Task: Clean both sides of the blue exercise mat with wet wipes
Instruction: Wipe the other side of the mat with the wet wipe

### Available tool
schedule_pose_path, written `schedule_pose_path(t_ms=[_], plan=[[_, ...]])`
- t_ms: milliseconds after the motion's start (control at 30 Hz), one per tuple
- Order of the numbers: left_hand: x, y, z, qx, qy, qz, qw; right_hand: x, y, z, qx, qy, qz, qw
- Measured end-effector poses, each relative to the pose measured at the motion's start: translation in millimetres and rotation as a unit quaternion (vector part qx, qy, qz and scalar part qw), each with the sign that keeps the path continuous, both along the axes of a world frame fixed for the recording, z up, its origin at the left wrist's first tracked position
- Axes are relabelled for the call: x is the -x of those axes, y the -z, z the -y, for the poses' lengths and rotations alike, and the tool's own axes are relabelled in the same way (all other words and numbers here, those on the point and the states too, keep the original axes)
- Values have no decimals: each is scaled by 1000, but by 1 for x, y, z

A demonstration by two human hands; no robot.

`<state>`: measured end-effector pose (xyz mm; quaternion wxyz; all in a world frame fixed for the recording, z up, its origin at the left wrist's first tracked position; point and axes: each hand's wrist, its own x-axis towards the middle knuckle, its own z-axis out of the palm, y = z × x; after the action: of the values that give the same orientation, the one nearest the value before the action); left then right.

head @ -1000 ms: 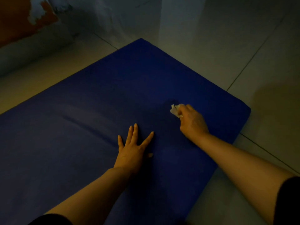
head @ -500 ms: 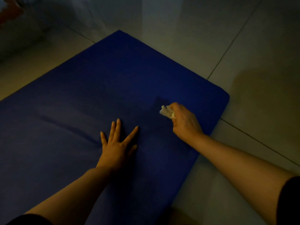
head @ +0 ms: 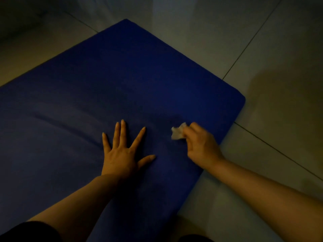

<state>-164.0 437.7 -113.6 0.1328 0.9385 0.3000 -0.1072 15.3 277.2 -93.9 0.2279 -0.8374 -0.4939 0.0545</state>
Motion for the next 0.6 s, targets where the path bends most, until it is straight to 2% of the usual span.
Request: schedule_pose_path(t_ms=[133,233,300,333,400,467,533,600], plan=[[0,0,4,-15,7,-21,1000,14,-3,14,37,-89,-32,995],[1,5,10,-23,22,22,999,-26,-3,9,18,20,0,1000],[2,7,16,-17,64,99,993,-41,-2,12,23,95,-1,995],[1,6,20,-7,97,147,984,-38,-1,16,24,100,5,995],[-6,4,33,20,151,210,966,-14,1,27,6,54,3,999],[-14,3,49,53,161,222,960,14,-1,42,0,-10,-16,1000],[-19,8,63,48,151,196,968,18,-3,50,16,-50,-28,998],[-20,13,68,15,154,170,973,-3,-3,49,25,-29,-13,999]])
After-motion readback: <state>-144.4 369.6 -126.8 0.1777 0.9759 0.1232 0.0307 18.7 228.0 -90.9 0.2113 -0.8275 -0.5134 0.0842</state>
